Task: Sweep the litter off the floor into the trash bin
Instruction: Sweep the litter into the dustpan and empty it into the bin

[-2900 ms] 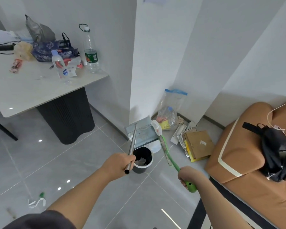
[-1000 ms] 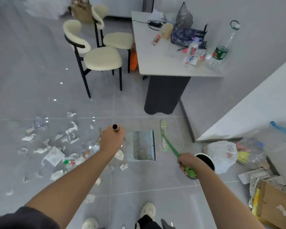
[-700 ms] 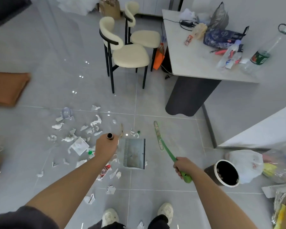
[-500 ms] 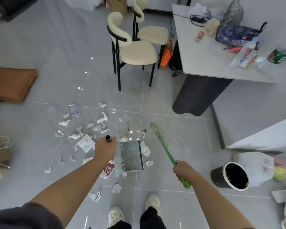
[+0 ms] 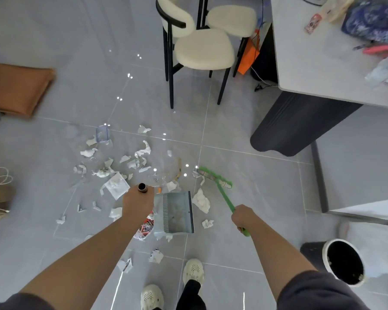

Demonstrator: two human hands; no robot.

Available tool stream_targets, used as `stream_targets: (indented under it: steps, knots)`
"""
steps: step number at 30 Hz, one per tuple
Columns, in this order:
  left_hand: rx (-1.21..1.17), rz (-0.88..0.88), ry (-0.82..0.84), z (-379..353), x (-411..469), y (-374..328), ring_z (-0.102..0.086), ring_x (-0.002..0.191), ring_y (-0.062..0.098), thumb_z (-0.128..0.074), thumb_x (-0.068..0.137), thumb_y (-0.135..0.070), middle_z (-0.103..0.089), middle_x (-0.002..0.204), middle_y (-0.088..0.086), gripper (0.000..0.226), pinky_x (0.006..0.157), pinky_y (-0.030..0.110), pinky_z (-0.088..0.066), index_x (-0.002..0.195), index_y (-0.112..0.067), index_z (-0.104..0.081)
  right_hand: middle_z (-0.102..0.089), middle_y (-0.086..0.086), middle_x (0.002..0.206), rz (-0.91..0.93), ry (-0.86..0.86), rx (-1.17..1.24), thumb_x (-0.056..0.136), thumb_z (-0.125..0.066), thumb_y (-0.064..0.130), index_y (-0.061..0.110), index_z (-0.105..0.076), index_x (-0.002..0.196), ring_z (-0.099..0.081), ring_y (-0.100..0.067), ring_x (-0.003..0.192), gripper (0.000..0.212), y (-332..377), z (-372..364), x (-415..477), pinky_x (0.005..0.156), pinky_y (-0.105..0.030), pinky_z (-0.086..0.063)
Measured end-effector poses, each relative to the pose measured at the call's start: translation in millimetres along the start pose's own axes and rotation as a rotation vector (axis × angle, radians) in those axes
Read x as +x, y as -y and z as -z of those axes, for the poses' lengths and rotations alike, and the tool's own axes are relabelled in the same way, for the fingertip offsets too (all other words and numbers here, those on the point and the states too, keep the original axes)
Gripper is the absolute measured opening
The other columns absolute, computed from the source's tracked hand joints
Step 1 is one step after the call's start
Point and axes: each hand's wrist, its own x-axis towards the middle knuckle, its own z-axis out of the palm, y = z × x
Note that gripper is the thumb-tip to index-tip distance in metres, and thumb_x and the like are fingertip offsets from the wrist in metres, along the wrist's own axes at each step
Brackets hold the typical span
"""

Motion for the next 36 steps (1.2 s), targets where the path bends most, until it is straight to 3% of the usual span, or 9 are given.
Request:
stream_targets:
  steps: [5,8,13,19,21,25,28,32,36]
  knots:
    - [0.009,0.019,-0.019,-12,26,-9,-0.069,0.075,0.044,-0.045,0.085,-0.029,-0.071,0.075,0.027,0.043,0.071,0.046,-0.057,0.077,0.01,-0.062,-0.049,-0.007,0.074,0.04,0.011,-0.13,0.097,-0.039,0.009,0.002,-0.052,0.118,-0.049,-0.015,0.056,0.026,33,17,50,0.045,-0.023,-0.04]
    - [0.009,0.013,-0.022,-14,33,-12,-0.07,0.08,0.042,-0.041,0.077,-0.036,-0.071,0.077,0.025,0.051,0.075,0.05,-0.06,0.084,0.008,-0.065,-0.045,-0.006,0.076,0.03,0.061,-0.14,0.098,-0.038,0.009,0.007,-0.047,0.108,-0.045,-0.014,0.057,0.014,49,30,69,0.041,-0.021,-0.034]
    - [-0.019,0.014,-0.037,-8,41,-13,-0.068,0.072,0.041,-0.043,0.077,-0.036,-0.07,0.077,0.027,0.047,0.073,0.052,-0.058,0.082,0.004,-0.066,-0.043,-0.006,0.072,-0.059,0.129,-0.157,0.094,-0.041,0.007,0.006,-0.053,0.103,-0.038,-0.014,0.054,0.015,46,25,75,0.045,-0.022,-0.031]
    - [-0.015,0.031,-0.018,14,43,-24,-0.069,0.079,0.043,-0.047,0.085,-0.027,-0.07,0.077,0.025,0.036,0.077,0.053,-0.059,0.08,0.004,-0.065,-0.049,-0.002,0.075,-0.008,0.112,-0.34,0.094,-0.039,0.013,0.009,-0.055,0.112,-0.047,-0.012,0.055,0.025,21,-3,32,0.049,-0.022,-0.037]
    - [0.016,0.027,0.002,23,46,-24,-0.069,0.082,0.045,-0.047,0.086,-0.024,-0.071,0.078,0.026,0.035,0.078,0.052,-0.059,0.081,0.005,-0.065,-0.049,-0.001,0.075,-0.011,0.108,-0.352,0.094,-0.039,0.013,0.011,-0.052,0.105,-0.047,-0.011,0.053,0.017,16,-10,15,0.048,-0.022,-0.037]
    - [0.049,0.019,0.082,48,57,-15,-0.07,0.083,0.045,-0.047,0.083,-0.024,-0.071,0.083,0.029,0.039,0.079,0.055,-0.059,0.086,0.011,-0.064,-0.05,-0.001,0.071,-0.067,0.063,-0.284,0.095,-0.039,0.013,0.01,-0.049,0.096,-0.048,-0.011,0.052,0.01,7,-34,-23,0.045,-0.02,-0.038]
    - [0.125,-0.045,0.141,68,59,-8,-0.068,0.076,0.04,-0.047,0.088,-0.025,-0.07,0.083,0.029,0.035,0.075,0.046,-0.056,0.074,0.004,-0.061,-0.052,-0.002,0.072,-0.118,0.058,-0.18,0.096,-0.035,0.011,0.009,-0.05,0.102,-0.049,-0.012,0.052,0.016,1,-66,-54,0.043,-0.02,-0.038]
    - [0.199,-0.14,0.206,98,62,6,-0.061,0.067,0.035,-0.048,0.092,-0.022,-0.062,0.067,0.019,0.035,0.062,0.034,-0.047,0.066,0.0,-0.056,-0.051,-0.005,0.069,-0.206,0.039,0.025,0.095,-0.033,0.006,0.006,-0.051,0.101,-0.049,-0.015,0.051,0.019,8,-119,-91,0.042,-0.021,-0.037]
    - [0.169,-0.154,0.268,121,80,28,-0.067,0.07,0.037,-0.051,0.086,-0.031,-0.069,0.075,0.023,0.041,0.076,0.049,-0.058,0.082,0.007,-0.064,-0.042,-0.002,0.069,-0.269,0.022,0.231,0.094,-0.04,0.006,0.013,-0.044,0.073,-0.043,-0.013,0.058,0.023,11,-160,-101,0.056,-0.022,-0.041]
